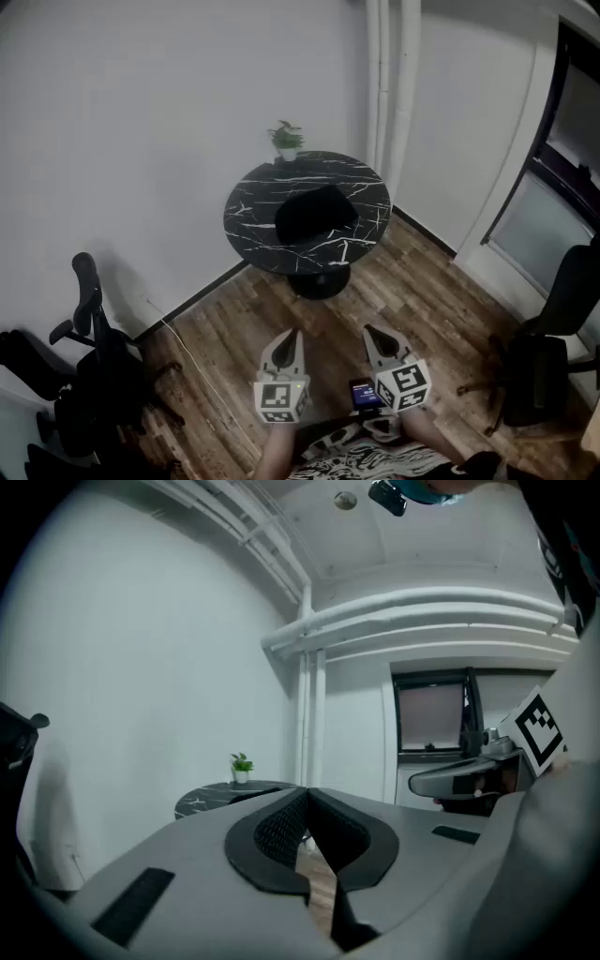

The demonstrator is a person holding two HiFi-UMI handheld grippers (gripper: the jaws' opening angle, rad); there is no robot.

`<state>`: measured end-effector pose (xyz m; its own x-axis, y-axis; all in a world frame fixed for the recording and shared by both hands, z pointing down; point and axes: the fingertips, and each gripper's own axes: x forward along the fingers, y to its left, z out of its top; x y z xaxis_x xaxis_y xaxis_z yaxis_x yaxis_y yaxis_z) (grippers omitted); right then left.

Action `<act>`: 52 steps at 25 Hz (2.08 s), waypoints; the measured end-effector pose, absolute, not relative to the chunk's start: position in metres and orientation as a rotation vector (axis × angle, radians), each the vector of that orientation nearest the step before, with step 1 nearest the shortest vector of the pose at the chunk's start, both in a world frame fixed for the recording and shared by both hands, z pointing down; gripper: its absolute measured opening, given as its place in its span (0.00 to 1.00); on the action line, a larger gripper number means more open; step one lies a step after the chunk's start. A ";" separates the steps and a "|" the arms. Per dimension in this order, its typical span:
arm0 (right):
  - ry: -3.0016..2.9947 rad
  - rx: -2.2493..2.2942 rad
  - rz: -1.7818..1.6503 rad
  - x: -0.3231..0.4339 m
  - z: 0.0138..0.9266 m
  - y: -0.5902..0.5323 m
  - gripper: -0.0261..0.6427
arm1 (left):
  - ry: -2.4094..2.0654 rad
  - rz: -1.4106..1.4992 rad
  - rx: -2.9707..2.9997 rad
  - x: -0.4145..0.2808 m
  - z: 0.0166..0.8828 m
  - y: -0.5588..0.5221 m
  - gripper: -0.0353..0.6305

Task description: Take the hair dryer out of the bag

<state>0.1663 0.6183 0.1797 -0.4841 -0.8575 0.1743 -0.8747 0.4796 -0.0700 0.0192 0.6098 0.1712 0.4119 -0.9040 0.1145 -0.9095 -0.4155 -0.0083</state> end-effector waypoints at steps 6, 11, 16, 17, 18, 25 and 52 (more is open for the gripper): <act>-2.609 1.516 0.226 0.174 0.181 0.616 0.06 | -1.700 0.167 2.578 0.021 0.171 0.608 0.07; -2.638 1.509 0.212 0.178 0.175 0.610 0.06 | -1.718 0.183 2.574 0.022 0.171 0.602 0.07; -2.666 1.531 0.217 0.191 0.171 0.595 0.07 | -1.732 0.180 2.574 0.029 0.169 0.589 0.07; -2.663 1.540 0.224 0.194 0.172 0.590 0.07 | -1.733 0.185 2.571 0.029 0.171 0.586 0.07; -2.662 1.549 0.235 0.196 0.174 0.586 0.07 | -1.734 0.189 2.570 0.030 0.174 0.582 0.07; -2.632 1.559 0.303 0.194 0.200 0.533 0.07 | -1.741 0.169 2.546 0.018 0.186 0.528 0.07; -2.267 1.671 0.523 0.116 0.257 0.151 0.07 | -1.427 0.391 2.596 -0.077 0.254 0.110 0.07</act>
